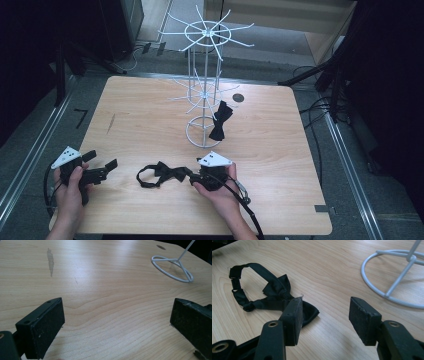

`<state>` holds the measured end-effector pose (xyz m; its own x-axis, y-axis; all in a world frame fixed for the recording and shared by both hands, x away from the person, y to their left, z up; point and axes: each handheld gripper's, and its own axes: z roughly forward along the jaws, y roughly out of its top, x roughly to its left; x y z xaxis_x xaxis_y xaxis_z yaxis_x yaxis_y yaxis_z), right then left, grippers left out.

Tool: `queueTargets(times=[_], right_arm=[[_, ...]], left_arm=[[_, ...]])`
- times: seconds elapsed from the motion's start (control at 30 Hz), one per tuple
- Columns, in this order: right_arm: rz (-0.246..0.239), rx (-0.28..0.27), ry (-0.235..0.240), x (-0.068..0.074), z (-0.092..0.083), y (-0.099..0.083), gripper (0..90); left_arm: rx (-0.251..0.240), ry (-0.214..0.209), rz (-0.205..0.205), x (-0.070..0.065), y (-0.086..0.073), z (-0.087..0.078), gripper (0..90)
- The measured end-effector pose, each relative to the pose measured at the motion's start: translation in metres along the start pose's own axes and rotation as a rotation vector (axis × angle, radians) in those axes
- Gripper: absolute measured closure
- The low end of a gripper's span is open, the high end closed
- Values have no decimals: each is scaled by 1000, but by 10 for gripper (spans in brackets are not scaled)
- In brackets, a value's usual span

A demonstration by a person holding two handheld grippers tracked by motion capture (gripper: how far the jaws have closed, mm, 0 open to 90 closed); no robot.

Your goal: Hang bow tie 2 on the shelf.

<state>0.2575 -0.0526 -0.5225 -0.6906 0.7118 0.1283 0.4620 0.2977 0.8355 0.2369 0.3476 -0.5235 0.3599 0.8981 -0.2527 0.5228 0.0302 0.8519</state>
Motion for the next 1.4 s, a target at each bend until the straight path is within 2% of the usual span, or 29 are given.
queueTargets(times=[0.5, 1.0, 1.4], right_arm=[[-26, 16, 36, 11, 15, 12, 456], [-46, 23, 60, 24, 28, 9, 453], [-91, 53, 89, 34, 39, 6, 451]], left_arm=[[-2, -3, -4, 0, 0, 0, 0], [-1, -3, -4, 0, 0, 0, 0], [-1, -3, -3, 0, 0, 0, 0]])
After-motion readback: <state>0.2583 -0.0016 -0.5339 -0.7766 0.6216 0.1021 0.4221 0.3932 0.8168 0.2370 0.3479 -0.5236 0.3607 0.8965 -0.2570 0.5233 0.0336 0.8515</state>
